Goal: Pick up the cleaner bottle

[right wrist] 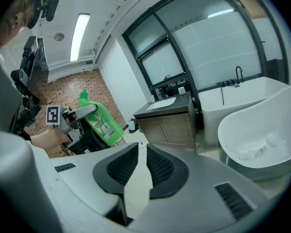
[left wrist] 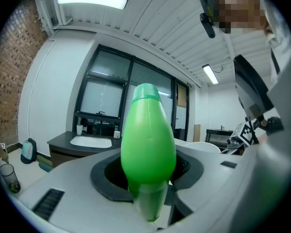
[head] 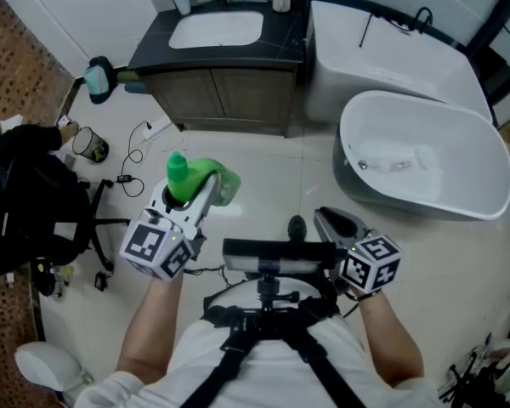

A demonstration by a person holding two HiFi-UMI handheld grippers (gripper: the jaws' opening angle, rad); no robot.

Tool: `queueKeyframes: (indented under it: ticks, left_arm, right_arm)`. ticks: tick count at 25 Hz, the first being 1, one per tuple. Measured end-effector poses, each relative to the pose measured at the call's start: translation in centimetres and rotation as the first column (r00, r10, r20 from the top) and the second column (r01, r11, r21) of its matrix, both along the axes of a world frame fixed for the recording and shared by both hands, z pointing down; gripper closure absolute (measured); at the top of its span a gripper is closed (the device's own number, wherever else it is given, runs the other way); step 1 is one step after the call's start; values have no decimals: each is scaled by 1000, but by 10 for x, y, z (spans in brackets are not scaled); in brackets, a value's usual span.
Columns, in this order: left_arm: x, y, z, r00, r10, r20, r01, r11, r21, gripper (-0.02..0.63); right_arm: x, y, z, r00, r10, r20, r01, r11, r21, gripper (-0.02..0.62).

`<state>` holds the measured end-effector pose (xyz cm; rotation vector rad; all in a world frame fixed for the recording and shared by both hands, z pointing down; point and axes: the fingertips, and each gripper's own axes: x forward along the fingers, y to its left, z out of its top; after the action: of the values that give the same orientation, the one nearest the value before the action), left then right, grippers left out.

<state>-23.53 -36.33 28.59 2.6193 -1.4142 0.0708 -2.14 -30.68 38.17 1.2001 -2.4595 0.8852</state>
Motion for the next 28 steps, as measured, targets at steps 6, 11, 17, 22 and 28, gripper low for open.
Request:
queueKeyframes:
  ticks: [6,11,17,22,28]
  left_arm:
    - [-5,5,-1,1000,7,14,-7,1000,-5,440]
    - [-2,18,2,999,41,27,-41,999,-14,440]
    - [5,35,6,998,54,27,-53,998,-31,440]
    - [13,41,3,999,26,36,-25,999,-25,440]
    - [27,61,0,999,-12,39,13,999,-30,440]
  right_arm:
    - [-2,14,0,1000,10,-14,-10,1000,-1,534]
    - [3,34,8,999,43,-9,-43,999,-11,534]
    - [5,55,12,999,46,-2,-46,999,-23,534]
    - [14,61,7,1000,31,1,-31,999,-21,533]
    - [34,79,-2,1000,10,2,-10,1000,-23,534]
